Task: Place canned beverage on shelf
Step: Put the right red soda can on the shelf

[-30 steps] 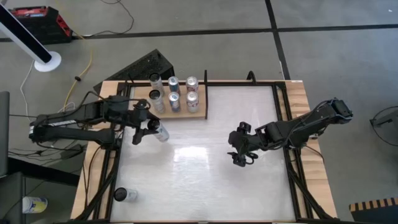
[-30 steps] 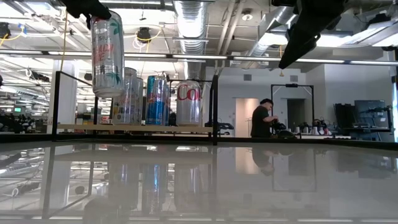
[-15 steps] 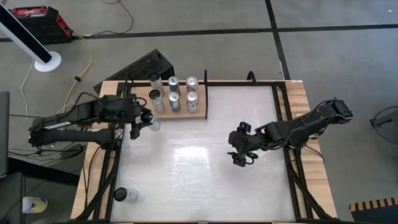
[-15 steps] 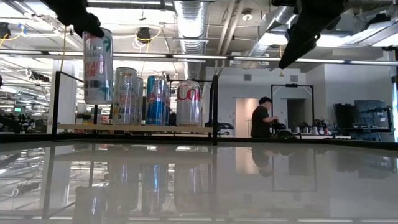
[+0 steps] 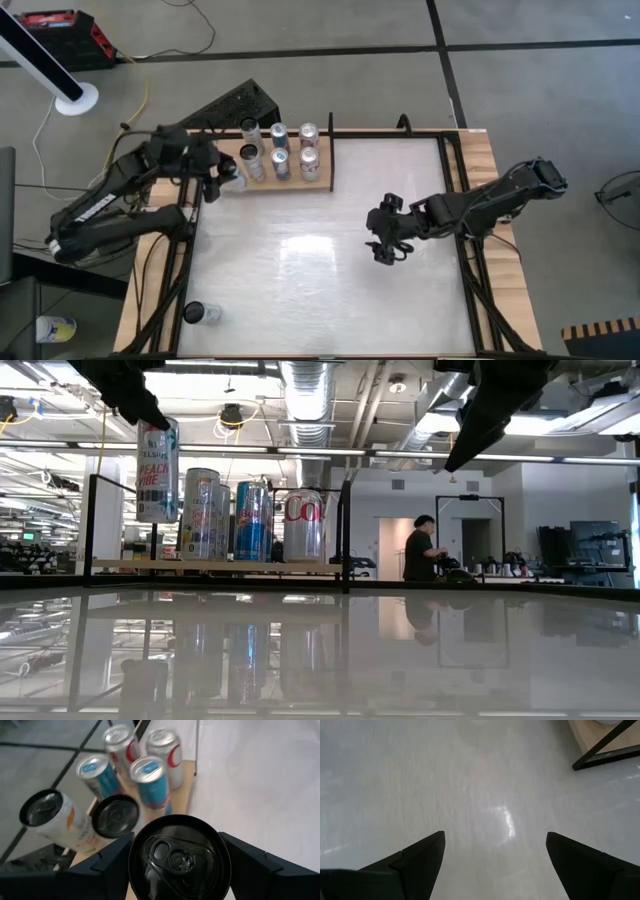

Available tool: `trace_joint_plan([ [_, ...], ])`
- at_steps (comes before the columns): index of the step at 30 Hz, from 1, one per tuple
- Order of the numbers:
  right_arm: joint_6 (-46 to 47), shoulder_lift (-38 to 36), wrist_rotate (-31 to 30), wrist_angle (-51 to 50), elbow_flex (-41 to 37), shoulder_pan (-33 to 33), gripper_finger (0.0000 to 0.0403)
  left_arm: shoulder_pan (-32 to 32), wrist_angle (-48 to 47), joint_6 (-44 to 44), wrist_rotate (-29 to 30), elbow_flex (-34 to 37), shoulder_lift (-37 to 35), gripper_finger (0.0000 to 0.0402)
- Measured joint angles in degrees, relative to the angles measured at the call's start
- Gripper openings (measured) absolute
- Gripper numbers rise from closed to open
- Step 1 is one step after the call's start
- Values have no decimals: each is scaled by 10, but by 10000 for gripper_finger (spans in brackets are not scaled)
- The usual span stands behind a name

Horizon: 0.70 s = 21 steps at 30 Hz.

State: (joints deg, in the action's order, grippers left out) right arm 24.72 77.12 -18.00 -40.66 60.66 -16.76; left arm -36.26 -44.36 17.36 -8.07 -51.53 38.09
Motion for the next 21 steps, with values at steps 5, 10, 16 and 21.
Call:
trace_joint_plan([
  [5, -16, 0, 12, 0, 0, 14, 373, -107, 3, 48, -70, -4, 45, 245],
  [10, -43, 0, 16, 0, 0, 35, 373, -201, -24, 83, -119, -22, 101, 245],
  [16, -74, 0, 30, 0, 0, 70, 373, -246, -42, 132, -166, -44, 123, 245],
  [21, -95, 0, 31, 0, 0, 94, 373, -283, -19, 171, -158, -65, 161, 245],
])
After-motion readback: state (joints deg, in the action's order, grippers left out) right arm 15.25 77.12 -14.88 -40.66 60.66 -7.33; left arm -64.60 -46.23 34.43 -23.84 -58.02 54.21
